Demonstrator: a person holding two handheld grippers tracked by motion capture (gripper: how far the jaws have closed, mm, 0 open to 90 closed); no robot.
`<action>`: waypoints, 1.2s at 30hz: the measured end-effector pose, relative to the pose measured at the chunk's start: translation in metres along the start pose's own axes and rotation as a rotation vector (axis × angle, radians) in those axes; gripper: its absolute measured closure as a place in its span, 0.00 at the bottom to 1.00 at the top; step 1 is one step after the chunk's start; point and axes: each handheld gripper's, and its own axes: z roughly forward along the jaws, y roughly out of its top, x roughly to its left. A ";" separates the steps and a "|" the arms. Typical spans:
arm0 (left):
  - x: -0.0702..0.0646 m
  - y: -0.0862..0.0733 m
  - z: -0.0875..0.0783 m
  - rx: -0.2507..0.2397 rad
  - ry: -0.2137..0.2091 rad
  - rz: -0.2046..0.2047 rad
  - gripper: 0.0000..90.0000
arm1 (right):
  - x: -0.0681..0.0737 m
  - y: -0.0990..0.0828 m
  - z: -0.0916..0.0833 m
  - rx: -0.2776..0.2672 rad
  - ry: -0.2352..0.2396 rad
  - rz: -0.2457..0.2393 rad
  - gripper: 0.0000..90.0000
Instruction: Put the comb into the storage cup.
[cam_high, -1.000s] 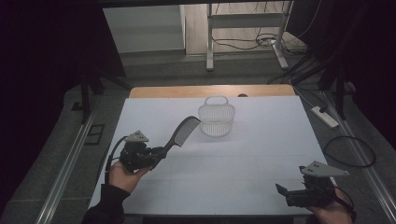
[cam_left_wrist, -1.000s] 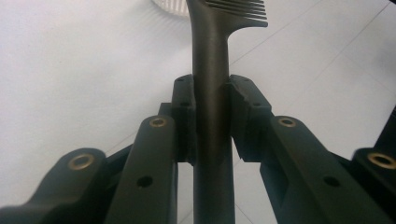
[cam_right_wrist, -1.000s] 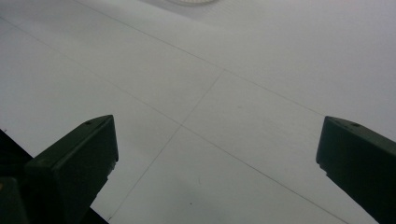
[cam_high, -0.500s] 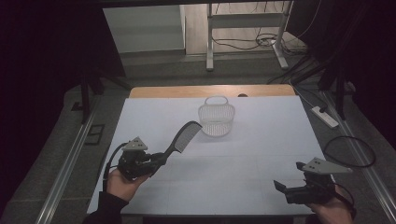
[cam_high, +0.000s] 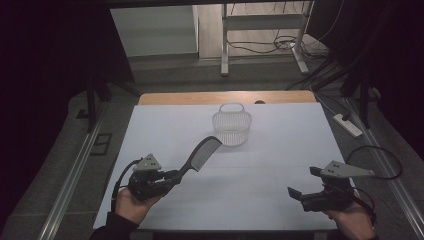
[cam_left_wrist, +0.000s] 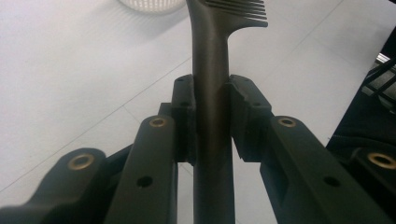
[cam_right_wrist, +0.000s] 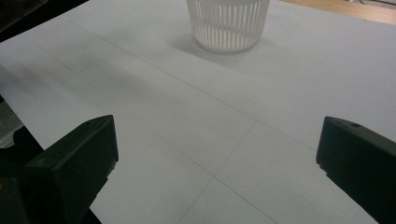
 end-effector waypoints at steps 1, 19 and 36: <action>-0.001 0.000 0.000 -0.002 0.000 0.000 0.80 | 0.000 0.001 0.001 0.001 0.001 0.002 0.00; -0.018 0.000 0.004 -0.023 -0.035 0.056 0.80 | 0.005 0.028 0.024 -0.007 0.074 0.004 0.00; -0.024 0.007 0.015 -0.017 -0.073 0.112 0.80 | 0.013 0.051 0.047 0.004 0.143 0.014 0.00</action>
